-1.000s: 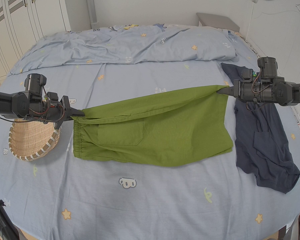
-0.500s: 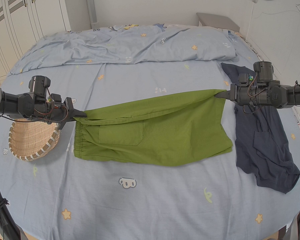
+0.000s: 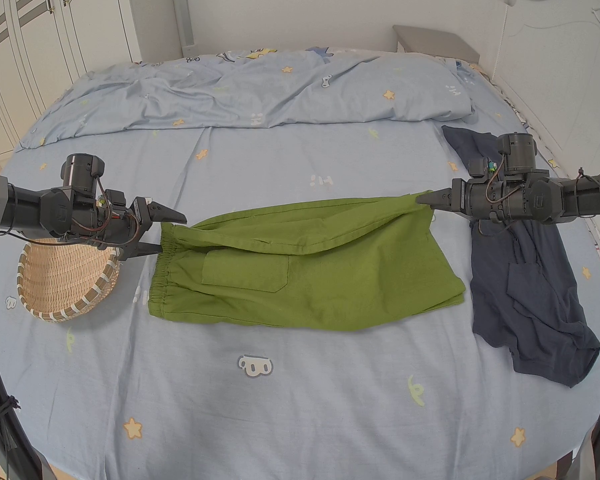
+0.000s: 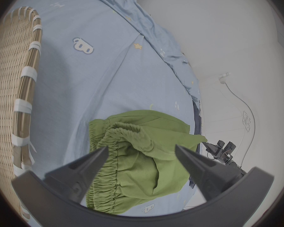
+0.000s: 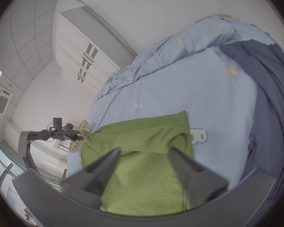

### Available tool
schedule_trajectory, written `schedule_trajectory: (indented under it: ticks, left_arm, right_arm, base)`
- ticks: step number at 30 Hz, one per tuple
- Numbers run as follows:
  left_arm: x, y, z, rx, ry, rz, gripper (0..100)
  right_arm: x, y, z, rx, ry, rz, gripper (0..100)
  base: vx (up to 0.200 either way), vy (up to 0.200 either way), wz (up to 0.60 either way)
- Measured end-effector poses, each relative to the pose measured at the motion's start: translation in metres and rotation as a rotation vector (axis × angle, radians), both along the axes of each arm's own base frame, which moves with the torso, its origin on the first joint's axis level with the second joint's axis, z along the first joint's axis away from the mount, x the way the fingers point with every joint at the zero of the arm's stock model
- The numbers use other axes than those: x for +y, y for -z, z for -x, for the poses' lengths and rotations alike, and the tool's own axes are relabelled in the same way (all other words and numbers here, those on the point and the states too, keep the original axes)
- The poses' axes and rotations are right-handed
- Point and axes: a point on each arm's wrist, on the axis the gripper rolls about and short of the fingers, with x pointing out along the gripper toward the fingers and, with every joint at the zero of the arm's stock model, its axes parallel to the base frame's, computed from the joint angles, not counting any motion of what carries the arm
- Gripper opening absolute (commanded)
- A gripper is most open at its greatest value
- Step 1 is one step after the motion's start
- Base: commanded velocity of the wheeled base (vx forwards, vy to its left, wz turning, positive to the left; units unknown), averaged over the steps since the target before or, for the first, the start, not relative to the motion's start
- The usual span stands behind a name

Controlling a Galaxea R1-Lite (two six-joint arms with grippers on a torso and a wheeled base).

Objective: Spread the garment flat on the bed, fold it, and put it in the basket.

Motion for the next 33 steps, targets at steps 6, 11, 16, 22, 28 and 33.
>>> schedule_trajectory:
  ticks: [6,11,16,22,28,33]
  left_arm:
    - [-0.01,-0.001,0.003,0.008,0.024,0.001,100]
    - [-0.029,-0.009,0.013,0.001,0.068,0.005,100]
    - [-0.05,-0.012,0.016,-0.01,0.107,-0.003,100]
    - [-0.057,-0.01,-0.009,-0.069,0.041,-0.014,100]
    - [-0.052,-0.008,-0.043,-0.134,-0.137,0.019,100]
    - [-0.042,-0.006,-0.055,-0.169,-0.19,0.063,100]
  right_arm:
    - [0.003,0.004,0.0,0.014,-0.007,0.0,100]
    - [0.005,0.006,0.001,0.022,-0.013,0.001,100]
    - [0.009,0.008,0.003,0.03,-0.022,0.002,100]
    - [0.01,0.006,0.007,0.03,-0.026,0.002,100]
    - [0.01,0.0,0.013,0.023,-0.029,0.001,100]
    - [0.01,-0.004,0.016,0.017,-0.031,0.001,100]
  base:
    - [0.0,0.0,0.0]
    - [0.0,0.0,0.0]
    - [0.0,0.0,0.0]
    - [0.0,0.0,0.0]
    - [0.0,0.0,0.0]
    - [0.0,0.0,0.0]
